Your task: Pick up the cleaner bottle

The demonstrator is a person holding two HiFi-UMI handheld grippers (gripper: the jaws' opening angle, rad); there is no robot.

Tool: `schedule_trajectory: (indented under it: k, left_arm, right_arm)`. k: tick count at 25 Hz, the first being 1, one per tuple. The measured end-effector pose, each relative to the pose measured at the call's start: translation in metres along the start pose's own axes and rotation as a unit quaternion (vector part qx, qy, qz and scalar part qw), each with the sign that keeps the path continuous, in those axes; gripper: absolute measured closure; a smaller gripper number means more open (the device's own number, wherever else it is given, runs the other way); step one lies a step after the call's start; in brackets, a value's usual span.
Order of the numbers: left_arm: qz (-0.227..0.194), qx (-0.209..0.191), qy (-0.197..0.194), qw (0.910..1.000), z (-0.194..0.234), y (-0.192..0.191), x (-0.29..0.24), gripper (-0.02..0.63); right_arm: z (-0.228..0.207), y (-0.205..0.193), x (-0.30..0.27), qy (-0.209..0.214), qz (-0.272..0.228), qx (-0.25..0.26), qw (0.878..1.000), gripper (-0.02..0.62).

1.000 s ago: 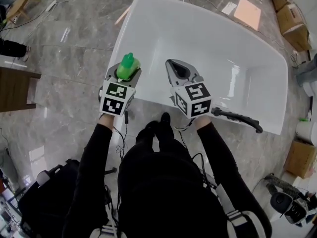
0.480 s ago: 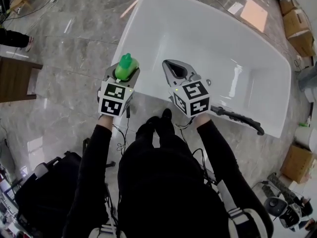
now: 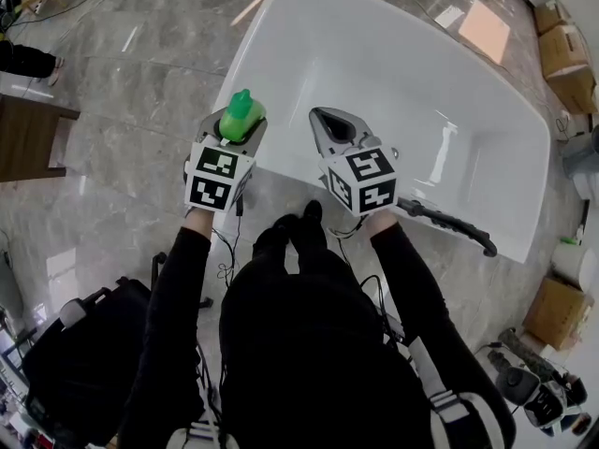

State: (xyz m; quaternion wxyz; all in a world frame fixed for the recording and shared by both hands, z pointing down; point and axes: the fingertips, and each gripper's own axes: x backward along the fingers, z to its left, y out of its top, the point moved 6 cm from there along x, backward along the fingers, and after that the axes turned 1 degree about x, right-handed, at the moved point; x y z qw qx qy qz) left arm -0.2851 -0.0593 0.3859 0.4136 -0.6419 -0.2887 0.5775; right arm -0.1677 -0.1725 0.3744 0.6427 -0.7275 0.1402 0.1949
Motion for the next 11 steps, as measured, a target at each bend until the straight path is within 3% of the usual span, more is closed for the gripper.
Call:
schedule_trajectory:
  k: [11]
  left_arm:
    - [0.004, 0.005, 0.000, 1.0000, -0.0066, -0.0041, 0.0036, 0.416]
  right_arm:
    - [0.0014, -0.0055, 0.0090, -0.002, 0.004, 0.006, 1.000, 0.594]
